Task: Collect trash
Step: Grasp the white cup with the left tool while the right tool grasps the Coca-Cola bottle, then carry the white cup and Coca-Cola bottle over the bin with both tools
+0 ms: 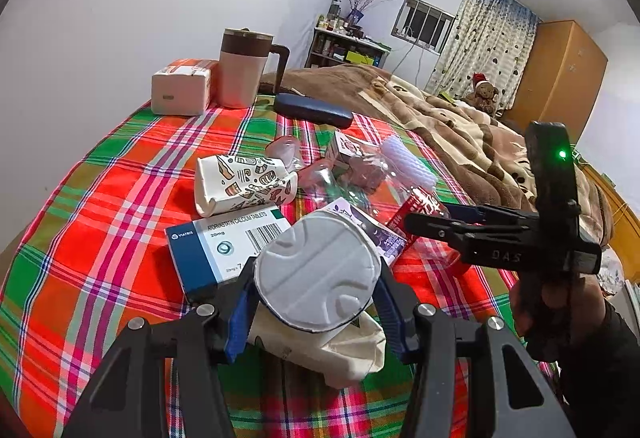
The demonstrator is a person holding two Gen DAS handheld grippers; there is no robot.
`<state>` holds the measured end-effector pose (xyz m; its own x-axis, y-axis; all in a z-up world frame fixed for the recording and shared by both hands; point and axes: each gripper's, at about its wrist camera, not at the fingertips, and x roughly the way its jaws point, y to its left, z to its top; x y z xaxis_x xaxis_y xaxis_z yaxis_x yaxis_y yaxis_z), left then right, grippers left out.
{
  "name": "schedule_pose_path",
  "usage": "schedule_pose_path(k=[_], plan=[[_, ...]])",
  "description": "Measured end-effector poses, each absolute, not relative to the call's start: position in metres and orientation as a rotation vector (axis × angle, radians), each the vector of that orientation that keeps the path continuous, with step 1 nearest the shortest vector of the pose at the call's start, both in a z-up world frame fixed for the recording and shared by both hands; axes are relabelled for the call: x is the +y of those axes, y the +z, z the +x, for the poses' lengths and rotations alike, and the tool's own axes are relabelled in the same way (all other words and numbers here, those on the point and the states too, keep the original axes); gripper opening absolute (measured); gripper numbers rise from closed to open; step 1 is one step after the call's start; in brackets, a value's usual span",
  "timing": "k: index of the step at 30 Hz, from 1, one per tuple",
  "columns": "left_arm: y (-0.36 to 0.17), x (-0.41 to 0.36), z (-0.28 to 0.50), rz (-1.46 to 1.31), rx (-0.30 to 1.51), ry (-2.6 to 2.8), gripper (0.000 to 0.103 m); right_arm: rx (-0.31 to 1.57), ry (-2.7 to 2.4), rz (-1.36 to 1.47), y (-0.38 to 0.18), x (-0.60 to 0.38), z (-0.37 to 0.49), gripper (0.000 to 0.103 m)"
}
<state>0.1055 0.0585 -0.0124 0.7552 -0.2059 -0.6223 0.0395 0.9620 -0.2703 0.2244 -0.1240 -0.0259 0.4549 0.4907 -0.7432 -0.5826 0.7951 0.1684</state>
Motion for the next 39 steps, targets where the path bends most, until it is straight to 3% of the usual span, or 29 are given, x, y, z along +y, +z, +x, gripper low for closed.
schedule_pose_path(k=[15,39], plan=[[-0.012,0.052,0.100,-0.251,0.709,-0.138,0.054,0.931,0.670,-0.046,-0.029,-0.122,0.223,0.064],[0.017,0.009,0.065,-0.212,0.672,-0.229,0.054,0.847,0.539,0.175,-0.004,-0.213,0.130,0.064]])
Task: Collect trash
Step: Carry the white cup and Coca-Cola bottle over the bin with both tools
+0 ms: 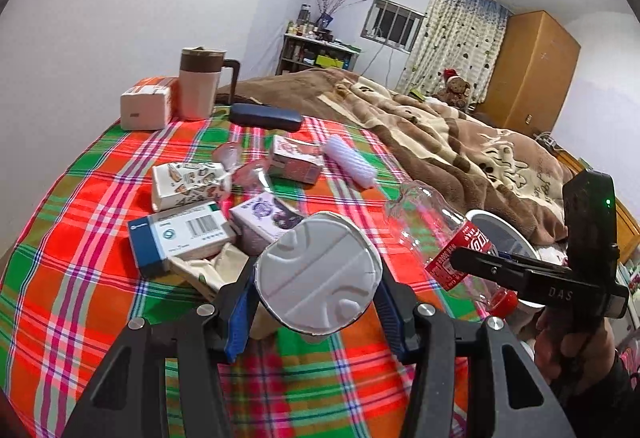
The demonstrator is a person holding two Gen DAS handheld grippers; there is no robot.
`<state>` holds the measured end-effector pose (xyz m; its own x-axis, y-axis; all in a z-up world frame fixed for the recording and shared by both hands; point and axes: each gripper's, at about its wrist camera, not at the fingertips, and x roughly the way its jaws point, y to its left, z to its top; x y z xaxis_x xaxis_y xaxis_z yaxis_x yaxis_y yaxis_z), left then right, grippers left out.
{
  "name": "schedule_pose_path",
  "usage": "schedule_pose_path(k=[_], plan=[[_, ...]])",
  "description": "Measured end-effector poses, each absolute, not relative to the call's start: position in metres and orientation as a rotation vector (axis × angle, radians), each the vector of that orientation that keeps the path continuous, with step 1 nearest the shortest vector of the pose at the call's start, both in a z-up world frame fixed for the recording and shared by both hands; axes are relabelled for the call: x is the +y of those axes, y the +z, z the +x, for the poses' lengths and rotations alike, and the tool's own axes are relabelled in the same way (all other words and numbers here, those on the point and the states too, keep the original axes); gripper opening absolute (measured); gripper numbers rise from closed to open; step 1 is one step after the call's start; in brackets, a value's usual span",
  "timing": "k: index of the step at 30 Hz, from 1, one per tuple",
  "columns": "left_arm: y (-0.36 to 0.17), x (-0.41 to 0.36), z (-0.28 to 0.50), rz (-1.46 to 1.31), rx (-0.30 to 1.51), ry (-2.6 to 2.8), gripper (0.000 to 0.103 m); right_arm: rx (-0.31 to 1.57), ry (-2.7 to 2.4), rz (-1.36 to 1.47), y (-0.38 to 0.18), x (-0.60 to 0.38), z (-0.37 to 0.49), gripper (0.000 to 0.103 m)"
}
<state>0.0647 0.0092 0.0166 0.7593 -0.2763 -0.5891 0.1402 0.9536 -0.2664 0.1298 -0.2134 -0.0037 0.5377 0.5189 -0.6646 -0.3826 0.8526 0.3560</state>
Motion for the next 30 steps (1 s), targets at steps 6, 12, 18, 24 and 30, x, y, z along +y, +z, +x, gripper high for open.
schedule_pose_path(k=[6,12,18,24,30], plan=[[0.018,-0.010,0.063,-0.194,0.682,-0.273,0.054,0.832,0.501,0.198,-0.002,-0.233,0.120,0.064],[0.015,-0.032,0.065,-0.176,0.702,-0.316,0.054,0.812,0.465,0.230,0.000,-0.252,0.113,0.064],[0.013,-0.060,0.071,-0.147,0.718,-0.362,0.054,0.796,0.420,0.246,0.001,-0.272,0.106,0.064],[0.015,-0.097,0.082,-0.093,0.719,-0.436,0.054,0.781,0.351,0.259,0.002,-0.298,0.100,0.064],[0.017,-0.144,0.094,-0.042,0.717,-0.526,0.054,0.775,0.239,0.277,0.003,-0.330,0.095,0.064]])
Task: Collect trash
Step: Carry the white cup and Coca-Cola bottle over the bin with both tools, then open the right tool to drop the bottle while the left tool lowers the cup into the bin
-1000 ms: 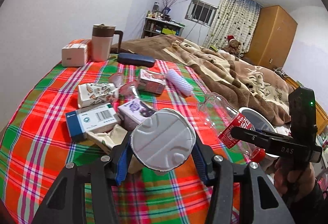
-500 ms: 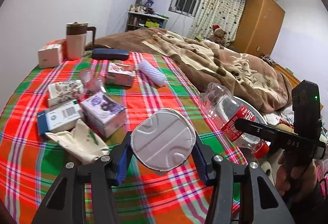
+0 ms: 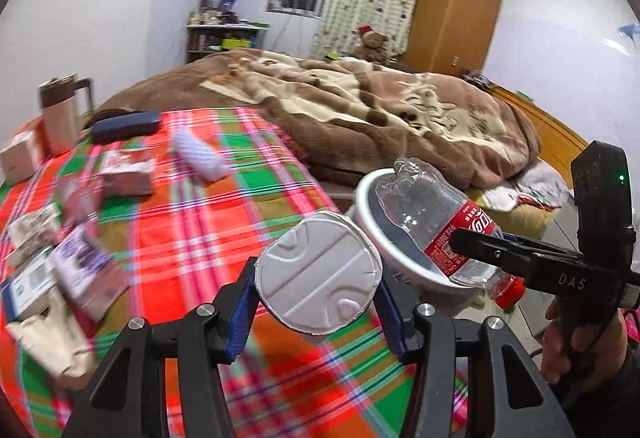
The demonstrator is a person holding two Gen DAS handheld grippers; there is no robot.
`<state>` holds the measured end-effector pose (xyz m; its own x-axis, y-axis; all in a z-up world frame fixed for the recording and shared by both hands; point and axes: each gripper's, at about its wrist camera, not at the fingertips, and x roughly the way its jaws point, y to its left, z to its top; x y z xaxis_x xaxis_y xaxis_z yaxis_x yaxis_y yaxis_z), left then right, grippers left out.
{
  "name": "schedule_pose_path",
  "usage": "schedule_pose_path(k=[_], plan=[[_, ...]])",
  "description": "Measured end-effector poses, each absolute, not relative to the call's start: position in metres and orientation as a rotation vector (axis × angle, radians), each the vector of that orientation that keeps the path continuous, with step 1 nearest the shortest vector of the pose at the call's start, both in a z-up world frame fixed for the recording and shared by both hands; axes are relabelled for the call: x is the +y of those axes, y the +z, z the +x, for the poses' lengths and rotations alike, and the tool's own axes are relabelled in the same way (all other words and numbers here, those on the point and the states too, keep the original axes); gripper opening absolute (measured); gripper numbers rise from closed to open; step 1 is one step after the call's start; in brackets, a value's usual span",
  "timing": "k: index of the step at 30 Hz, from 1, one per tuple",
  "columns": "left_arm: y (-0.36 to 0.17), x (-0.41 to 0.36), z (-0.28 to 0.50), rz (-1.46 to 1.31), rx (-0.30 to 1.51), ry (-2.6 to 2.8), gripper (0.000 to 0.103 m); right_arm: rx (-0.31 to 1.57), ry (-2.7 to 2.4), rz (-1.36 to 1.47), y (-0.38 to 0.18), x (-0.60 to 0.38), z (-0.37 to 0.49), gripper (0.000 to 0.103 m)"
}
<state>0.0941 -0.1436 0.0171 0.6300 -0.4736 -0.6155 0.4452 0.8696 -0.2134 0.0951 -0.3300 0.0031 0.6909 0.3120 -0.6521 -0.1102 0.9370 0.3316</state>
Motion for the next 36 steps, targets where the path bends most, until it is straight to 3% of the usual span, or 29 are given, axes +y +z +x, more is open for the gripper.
schedule_pose_path(k=[18,30,34,36], plan=[[-0.001,-0.251,0.133,0.047,0.757,-0.703,0.054,0.833,-0.002,0.317,-0.016,-0.400,0.090,0.064],[-0.021,-0.275,0.151,0.058,0.834,-0.722,0.055,0.890,-0.043,0.307,-0.024,-0.408,0.094,0.065],[-0.021,-0.275,0.153,0.054,0.830,-0.717,0.067,0.866,-0.035,0.313,-0.022,-0.408,0.092,0.065],[-0.020,-0.274,0.153,0.047,0.825,-0.720,0.067,0.858,-0.033,0.311,-0.020,-0.407,0.091,0.065]])
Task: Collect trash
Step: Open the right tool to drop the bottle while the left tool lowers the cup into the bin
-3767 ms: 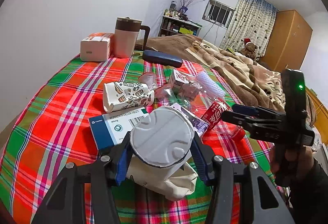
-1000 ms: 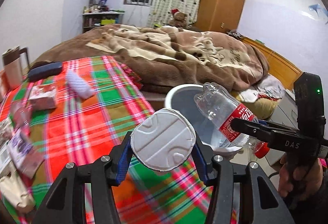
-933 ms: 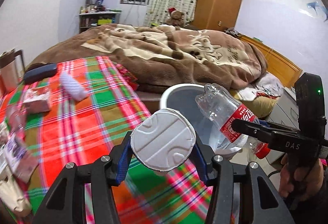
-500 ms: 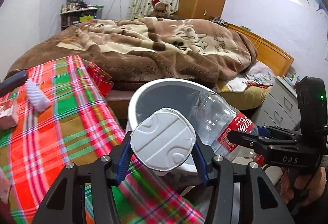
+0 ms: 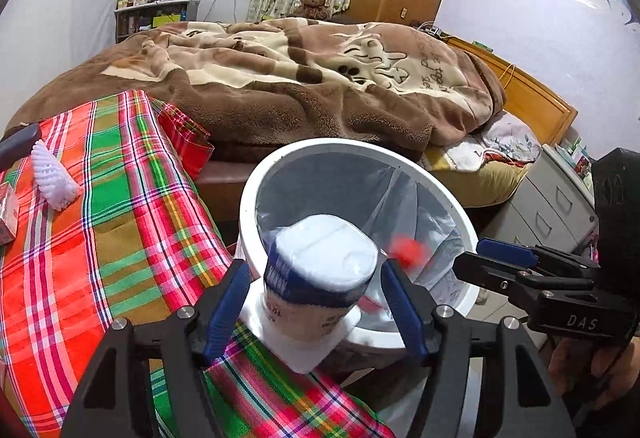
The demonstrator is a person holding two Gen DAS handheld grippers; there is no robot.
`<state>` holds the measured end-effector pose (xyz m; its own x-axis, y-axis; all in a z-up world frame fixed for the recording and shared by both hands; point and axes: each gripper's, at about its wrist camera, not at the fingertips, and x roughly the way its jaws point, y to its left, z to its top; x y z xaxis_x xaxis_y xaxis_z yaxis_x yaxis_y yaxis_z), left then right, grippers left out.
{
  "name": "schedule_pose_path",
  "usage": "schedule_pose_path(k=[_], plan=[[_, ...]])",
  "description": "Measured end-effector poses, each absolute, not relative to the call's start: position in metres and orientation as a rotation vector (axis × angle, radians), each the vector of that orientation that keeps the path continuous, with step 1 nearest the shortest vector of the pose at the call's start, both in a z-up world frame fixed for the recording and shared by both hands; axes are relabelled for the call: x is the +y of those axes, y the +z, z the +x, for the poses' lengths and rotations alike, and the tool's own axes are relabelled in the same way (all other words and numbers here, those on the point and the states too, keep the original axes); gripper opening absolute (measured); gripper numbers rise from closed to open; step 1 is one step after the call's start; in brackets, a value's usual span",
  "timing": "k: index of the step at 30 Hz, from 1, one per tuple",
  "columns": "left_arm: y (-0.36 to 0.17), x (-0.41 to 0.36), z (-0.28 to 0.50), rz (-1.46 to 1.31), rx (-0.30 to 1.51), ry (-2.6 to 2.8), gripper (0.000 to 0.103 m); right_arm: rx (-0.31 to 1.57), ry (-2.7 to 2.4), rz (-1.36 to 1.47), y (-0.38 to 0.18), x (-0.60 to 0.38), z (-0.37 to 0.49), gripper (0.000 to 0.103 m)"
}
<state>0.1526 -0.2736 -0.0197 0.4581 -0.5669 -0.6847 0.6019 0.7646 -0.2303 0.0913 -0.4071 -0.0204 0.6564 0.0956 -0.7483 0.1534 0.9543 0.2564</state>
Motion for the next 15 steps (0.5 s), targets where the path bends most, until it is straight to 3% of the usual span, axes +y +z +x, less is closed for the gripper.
schedule_pose_path(k=[15], plan=[[-0.006,-0.262,0.142,0.026,0.766,-0.719,0.067,0.814,-0.010,0.295,-0.008,-0.399,0.083,0.065]])
